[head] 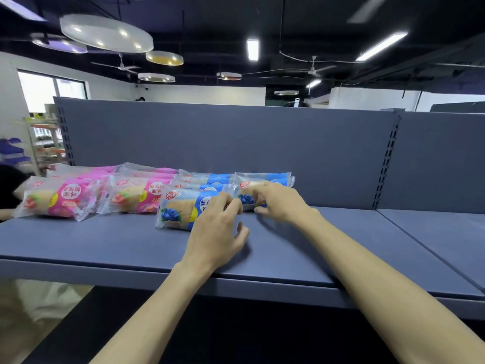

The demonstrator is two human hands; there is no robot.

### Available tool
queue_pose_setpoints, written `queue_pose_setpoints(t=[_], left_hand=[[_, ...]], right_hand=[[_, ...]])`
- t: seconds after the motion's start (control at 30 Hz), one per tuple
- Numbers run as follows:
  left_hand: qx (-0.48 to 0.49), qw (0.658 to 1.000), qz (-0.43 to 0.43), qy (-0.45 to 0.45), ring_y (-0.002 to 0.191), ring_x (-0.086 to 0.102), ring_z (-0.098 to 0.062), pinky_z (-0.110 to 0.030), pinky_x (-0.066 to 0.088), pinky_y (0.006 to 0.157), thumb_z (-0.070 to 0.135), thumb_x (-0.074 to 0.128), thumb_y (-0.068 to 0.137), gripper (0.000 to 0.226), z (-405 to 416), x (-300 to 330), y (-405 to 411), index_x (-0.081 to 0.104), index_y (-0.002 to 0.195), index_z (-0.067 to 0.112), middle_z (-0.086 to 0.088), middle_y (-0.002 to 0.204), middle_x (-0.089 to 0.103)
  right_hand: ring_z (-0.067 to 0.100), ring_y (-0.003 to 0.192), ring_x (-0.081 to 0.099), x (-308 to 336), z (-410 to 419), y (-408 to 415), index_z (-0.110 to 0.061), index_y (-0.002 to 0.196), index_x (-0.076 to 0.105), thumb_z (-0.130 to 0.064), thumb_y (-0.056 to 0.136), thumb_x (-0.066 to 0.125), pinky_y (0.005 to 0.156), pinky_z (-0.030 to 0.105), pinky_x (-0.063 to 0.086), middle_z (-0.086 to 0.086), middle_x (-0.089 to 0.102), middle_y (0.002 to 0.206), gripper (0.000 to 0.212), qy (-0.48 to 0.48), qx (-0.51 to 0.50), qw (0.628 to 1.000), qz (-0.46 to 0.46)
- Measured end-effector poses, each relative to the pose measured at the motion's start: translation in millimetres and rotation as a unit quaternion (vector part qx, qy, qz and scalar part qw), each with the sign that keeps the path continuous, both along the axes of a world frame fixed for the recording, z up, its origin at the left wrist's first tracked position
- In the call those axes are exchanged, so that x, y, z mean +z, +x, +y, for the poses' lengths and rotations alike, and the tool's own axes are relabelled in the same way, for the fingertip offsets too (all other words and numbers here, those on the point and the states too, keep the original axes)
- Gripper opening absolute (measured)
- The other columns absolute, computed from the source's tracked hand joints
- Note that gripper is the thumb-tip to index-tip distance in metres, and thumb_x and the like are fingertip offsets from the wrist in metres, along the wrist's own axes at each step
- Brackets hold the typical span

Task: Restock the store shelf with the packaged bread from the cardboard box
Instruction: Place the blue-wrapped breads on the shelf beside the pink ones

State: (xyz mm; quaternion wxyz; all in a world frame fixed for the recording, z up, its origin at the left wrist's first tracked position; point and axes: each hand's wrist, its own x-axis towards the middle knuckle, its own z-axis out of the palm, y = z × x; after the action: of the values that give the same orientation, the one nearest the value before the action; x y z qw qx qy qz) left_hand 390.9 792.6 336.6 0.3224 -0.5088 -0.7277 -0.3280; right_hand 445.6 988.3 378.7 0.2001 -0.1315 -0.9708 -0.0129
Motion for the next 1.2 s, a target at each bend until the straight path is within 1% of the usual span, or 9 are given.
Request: queue_pose_setpoints(t=[0.07, 0.27, 0.37, 0.5, 0.63, 0.8, 0.97, 1.07, 1.2], left_hand=[[0.002, 1.000, 0.002, 0.000, 0.075, 0.043, -0.017, -0.029, 0.039, 0.055, 0.023, 0.060, 0.077, 0.017, -0.3, -0.1, 0.6, 0.055, 0.089, 0.013, 0.001, 0.093, 0.048], [0.003, 1.000, -0.002, -0.002, 0.074, 0.043, -0.017, -0.028, 0.037, 0.053, 0.020, 0.065, 0.078, 0.017, -0.1, -1.4, 1.0, 0.054, 0.090, 0.014, 0.001, 0.091, 0.049], [0.003, 1.000, -0.010, -0.016, 0.077, 0.045, -0.019, -0.029, 0.036, 0.054, 0.021, 0.063, 0.079, 0.018, -0.7, 0.3, 2.3, 0.054, 0.092, 0.013, 0.001, 0.092, 0.048], [0.001, 0.999, -0.026, -0.034, 0.080, 0.047, -0.021, -0.033, 0.042, 0.057, 0.021, 0.062, 0.079, 0.019, -0.8, 0.9, 2.2, 0.053, 0.095, 0.013, 0.000, 0.094, 0.048], [-0.001, 0.998, -0.034, -0.053, 0.085, 0.048, -0.022, -0.036, 0.046, 0.060, 0.023, 0.062, 0.081, 0.021, -1.6, 1.6, 1.8, 0.053, 0.097, 0.013, -0.001, 0.095, 0.049], [0.000, 0.994, -0.020, -0.105, 0.088, 0.049, -0.025, -0.036, 0.044, 0.061, 0.025, 0.063, 0.080, 0.027, -7.5, 6.8, 5.1, 0.053, 0.103, 0.013, -0.003, 0.099, 0.050], [0.010, 0.984, 0.054, -0.167, 0.094, 0.050, -0.021, -0.032, 0.034, 0.062, 0.032, 0.061, 0.083, 0.033, -35.8, 31.4, -8.1, 0.050, 0.111, 0.019, 0.003, 0.103, 0.053], [0.025, 0.976, 0.068, -0.205, 0.099, 0.056, -0.024, -0.037, 0.043, 0.070, 0.033, 0.061, 0.085, 0.034, -65.7, 51.8, -19.9, 0.048, 0.113, 0.020, 0.002, 0.106, 0.059], [0.067, 0.969, 0.058, -0.231, 0.111, 0.057, -0.026, -0.037, 0.047, 0.080, 0.041, 0.059, 0.089, 0.046, -112.4, 61.6, -39.4, 0.049, 0.131, 0.024, 0.002, 0.125, 0.060]], right_hand=[[0.022, 0.097, 0.056, 0.6, -2.2, -2.7, -0.036, 0.130, 0.052, -0.018, 0.086, 0.064, 0.075, 0.038, 0.053, -0.009, 0.054, 0.113, 0.049, -0.025, 0.008, 0.999, -0.026], [0.022, 0.102, 0.046, -1.0, -4.0, -6.8, -0.029, 0.129, 0.048, -0.025, 0.084, 0.066, 0.086, 0.039, 0.051, -0.004, 0.045, 0.126, 0.049, -0.062, -0.021, 0.996, -0.065], [0.021, 0.103, 0.050, 6.7, -11.5, 1.3, -0.038, 0.138, 0.043, -0.025, 0.078, 0.064, 0.081, 0.041, 0.054, -0.006, 0.047, 0.121, 0.065, -0.084, -0.017, 0.993, -0.079], [0.016, 0.094, 0.057, 13.6, -22.7, 27.6, -0.039, 0.130, 0.047, -0.026, 0.080, 0.059, 0.072, 0.037, 0.053, -0.008, 0.051, 0.109, 0.054, -0.059, -0.031, 0.996, -0.059], [0.023, 0.100, 0.056, 13.3, -35.7, 61.0, -0.024, 0.116, 0.051, -0.034, 0.084, 0.064, 0.080, 0.041, 0.053, -0.001, 0.051, 0.115, 0.036, -0.030, -0.069, 0.993, -0.094], [0.024, 0.104, 0.055, 21.8, -60.2, 89.8, -0.025, 0.122, 0.051, -0.038, 0.085, 0.066, 0.087, 0.042, 0.051, -0.002, 0.052, 0.121, 0.042, -0.032, -0.067, 0.991, -0.113], [0.018, 0.098, 0.051, 43.9, -82.4, 96.0, -0.029, 0.129, 0.046, -0.035, 0.088, 0.066, 0.081, 0.036, 0.046, -0.007, 0.049, 0.119, 0.046, -0.032, -0.053, 0.994, -0.086], [0.022, 0.104, 0.054, 52.1, -102.0, 84.3, -0.028, 0.136, 0.044, -0.035, 0.087, 0.066, 0.089, 0.041, 0.049, -0.001, 0.051, 0.125, 0.054, -0.040, -0.041, 0.996, -0.069], [0.023, 0.107, 0.053, 53.7, -135.0, 53.4, -0.024, 0.138, 0.040, -0.036, 0.086, 0.068, 0.087, 0.040, 0.048, 0.003, 0.052, 0.127, 0.060, -0.032, -0.007, 0.997, -0.068]])
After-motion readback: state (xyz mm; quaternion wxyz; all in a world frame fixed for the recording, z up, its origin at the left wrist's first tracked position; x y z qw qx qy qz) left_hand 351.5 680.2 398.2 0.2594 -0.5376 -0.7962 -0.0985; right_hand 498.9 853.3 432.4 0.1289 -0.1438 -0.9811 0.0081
